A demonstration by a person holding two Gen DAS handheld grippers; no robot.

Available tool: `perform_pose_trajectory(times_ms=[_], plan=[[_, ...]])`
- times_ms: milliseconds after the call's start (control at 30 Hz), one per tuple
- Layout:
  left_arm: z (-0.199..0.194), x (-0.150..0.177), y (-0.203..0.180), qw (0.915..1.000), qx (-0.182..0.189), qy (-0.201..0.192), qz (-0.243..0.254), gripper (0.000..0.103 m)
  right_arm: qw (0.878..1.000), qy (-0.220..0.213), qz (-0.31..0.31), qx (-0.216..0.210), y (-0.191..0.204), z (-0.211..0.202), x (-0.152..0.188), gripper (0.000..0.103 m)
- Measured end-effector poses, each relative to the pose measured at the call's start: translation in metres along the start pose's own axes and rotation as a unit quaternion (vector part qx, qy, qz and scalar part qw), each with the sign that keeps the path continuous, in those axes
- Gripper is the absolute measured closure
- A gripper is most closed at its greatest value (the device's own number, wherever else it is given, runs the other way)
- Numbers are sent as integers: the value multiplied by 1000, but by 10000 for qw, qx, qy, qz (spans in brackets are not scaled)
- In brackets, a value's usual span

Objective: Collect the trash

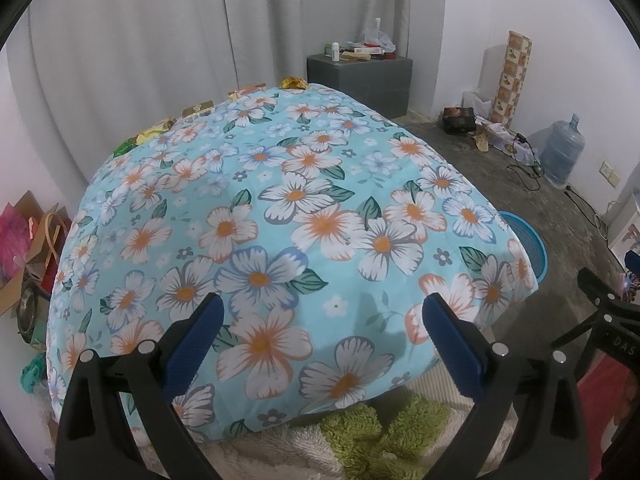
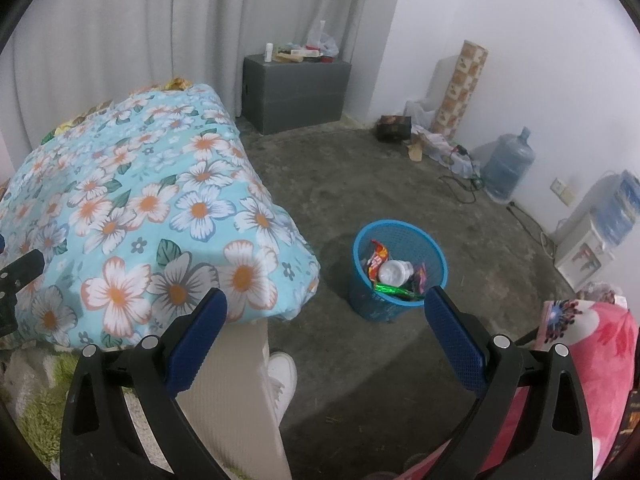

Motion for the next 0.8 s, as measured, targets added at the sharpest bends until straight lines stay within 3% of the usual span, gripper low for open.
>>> perform_pose_trajectory(times_ms=[800], plan=[[1,0,1,10000,-8,0,-2,6,10000,-11,-15,-15,1,0,-3,8]])
Point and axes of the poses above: each gripper's, at about its wrist camera, not at the fingertips, and z roughly the way its jaws point, y to its left, x to its underside, the point moved 9 cm from there along z, roughly the way its jaws point, and after that the axes turned 6 degrees about -z, right-handed, at the moved point
